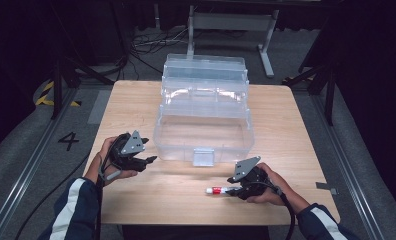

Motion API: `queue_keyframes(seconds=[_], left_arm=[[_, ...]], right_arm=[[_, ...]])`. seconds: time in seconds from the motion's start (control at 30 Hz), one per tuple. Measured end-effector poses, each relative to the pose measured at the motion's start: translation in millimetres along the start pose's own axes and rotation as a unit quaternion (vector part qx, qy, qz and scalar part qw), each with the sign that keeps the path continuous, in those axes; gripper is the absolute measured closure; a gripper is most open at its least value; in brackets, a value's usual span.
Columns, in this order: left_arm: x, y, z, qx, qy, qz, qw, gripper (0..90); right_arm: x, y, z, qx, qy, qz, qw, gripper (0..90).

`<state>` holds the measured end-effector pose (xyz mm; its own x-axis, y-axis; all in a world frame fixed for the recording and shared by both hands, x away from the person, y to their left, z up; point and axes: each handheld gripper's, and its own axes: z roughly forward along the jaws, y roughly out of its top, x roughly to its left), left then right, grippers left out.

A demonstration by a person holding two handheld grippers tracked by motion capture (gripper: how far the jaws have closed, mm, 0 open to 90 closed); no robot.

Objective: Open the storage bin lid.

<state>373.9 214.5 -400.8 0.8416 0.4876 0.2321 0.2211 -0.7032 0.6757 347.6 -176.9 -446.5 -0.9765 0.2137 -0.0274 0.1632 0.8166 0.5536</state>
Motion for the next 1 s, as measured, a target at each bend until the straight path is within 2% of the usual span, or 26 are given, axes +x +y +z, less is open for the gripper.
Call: queue_keyframes(seconds=[0.17,0.57,0.67,0.73,0.77,0.83,0.9,1.0], left_arm=[[-7.4,-18.3,6.9,0.033,-0.010,-0.005,0.9994,35.5],[-22.7,-54.9,16.8,0.070,-0.045,-0.028,0.9961,32.4],[-25.3,-63.1,17.0,0.071,-0.043,-0.039,0.9958,31.4],[-24.5,-69.3,16.4,0.064,-0.053,-0.050,0.9952,30.4],[-23.3,-71.6,16.0,0.060,-0.059,-0.058,0.9947,28.6],[-22.6,-75.6,16.5,0.062,-0.060,-0.064,0.9942,27.9],[-21.5,-79.0,17.3,0.056,-0.062,-0.077,0.9935,25.4],[-20.7,-81.0,17.7,0.051,-0.068,-0.084,0.9929,25.9]], right_arm=[[1.6,6.6,5.0,0.015,0.008,-0.015,0.9997,57.3],[1.3,20.3,18.3,0.059,0.021,-0.038,0.9973,57.2],[0.6,23.4,18.8,0.066,0.023,-0.045,0.9965,57.2],[0.7,27.9,18.9,0.085,0.022,-0.042,0.9952,57.3],[-0.1,30.0,19.8,0.090,0.021,-0.048,0.9945,57.4],[-0.5,33.2,20.5,0.101,0.023,-0.051,0.9933,57.8],[0.1,36.5,21.7,0.113,0.024,-0.054,0.9919,58.5],[1.1,41.9,24.0,0.132,0.029,-0.062,0.9889,60.1]])
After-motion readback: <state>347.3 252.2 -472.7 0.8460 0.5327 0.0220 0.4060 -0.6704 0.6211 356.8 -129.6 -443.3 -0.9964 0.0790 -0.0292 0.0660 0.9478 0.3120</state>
